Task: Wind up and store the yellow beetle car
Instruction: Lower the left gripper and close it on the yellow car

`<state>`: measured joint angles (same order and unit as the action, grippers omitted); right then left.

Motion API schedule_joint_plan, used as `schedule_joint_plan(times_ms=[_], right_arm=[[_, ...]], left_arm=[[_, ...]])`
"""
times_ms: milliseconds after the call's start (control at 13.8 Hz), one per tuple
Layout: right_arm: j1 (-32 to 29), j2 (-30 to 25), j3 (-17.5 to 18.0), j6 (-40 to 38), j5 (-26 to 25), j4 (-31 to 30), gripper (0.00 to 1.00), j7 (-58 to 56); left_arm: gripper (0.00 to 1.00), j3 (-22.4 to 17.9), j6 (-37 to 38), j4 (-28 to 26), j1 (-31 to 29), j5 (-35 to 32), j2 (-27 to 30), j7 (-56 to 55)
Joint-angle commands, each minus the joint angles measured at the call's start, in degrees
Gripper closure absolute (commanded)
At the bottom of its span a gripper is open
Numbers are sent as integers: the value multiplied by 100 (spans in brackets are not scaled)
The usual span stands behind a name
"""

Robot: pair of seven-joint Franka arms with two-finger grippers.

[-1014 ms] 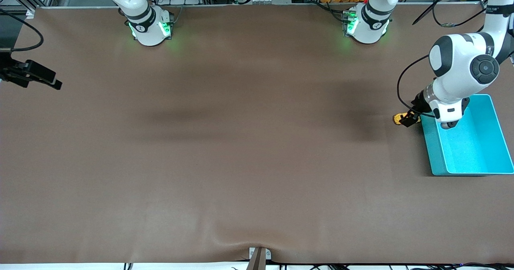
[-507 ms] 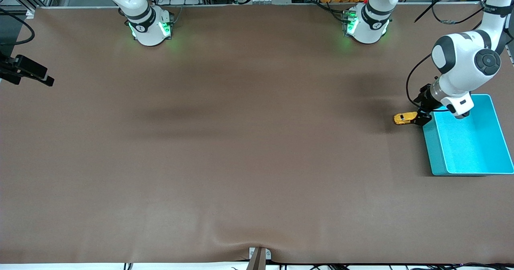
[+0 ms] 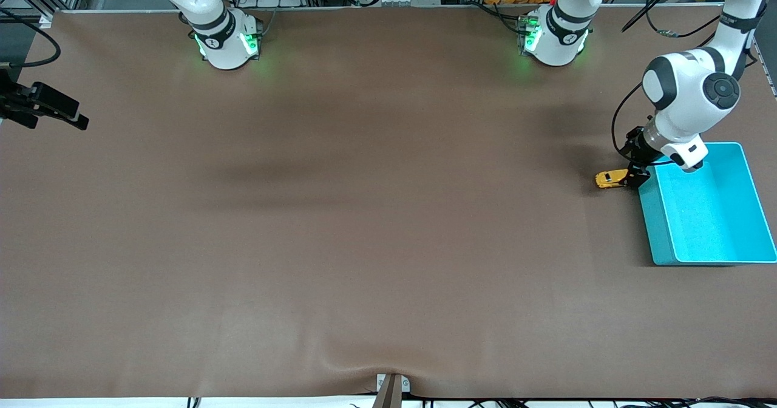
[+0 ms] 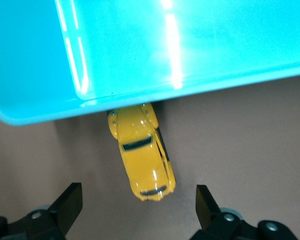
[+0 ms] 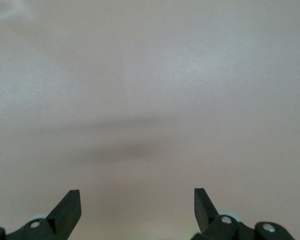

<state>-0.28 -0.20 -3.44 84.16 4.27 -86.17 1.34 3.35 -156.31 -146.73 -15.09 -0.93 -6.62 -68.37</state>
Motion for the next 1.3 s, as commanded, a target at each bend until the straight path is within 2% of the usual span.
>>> schedule_joint_plan(times_ms=[0, 145, 580, 725, 797, 1014, 1232], right_arm=[[133, -164, -87, 30, -146, -128, 0, -28], [124, -155, -87, 39, -146, -128, 0, -28], [124, -155, -87, 30, -146, -128, 0, -28], [124, -147, -87, 30, -146, -137, 0, -19], [124, -147, -87, 39, -146, -137, 0, -19], [124, -147, -78, 30, -146, -119, 0, -28], [133, -147, -78, 30, -146, -128, 0, -19]], left_arm=[[0, 51, -548, -23, -152, 6, -409, -71], [0, 51, -996, -22, -196, -3, -717, -45], [0, 51, -1261, 13, -197, -21, -999, -9], [80, 43, -1288, 13, -214, -21, -965, -18], [100, 51, -1279, 13, -223, -21, -912, -53], [100, 147, -1209, 13, -144, -30, -561, -106], [100, 962, -596, 345, -144, -21, -262, -710]])
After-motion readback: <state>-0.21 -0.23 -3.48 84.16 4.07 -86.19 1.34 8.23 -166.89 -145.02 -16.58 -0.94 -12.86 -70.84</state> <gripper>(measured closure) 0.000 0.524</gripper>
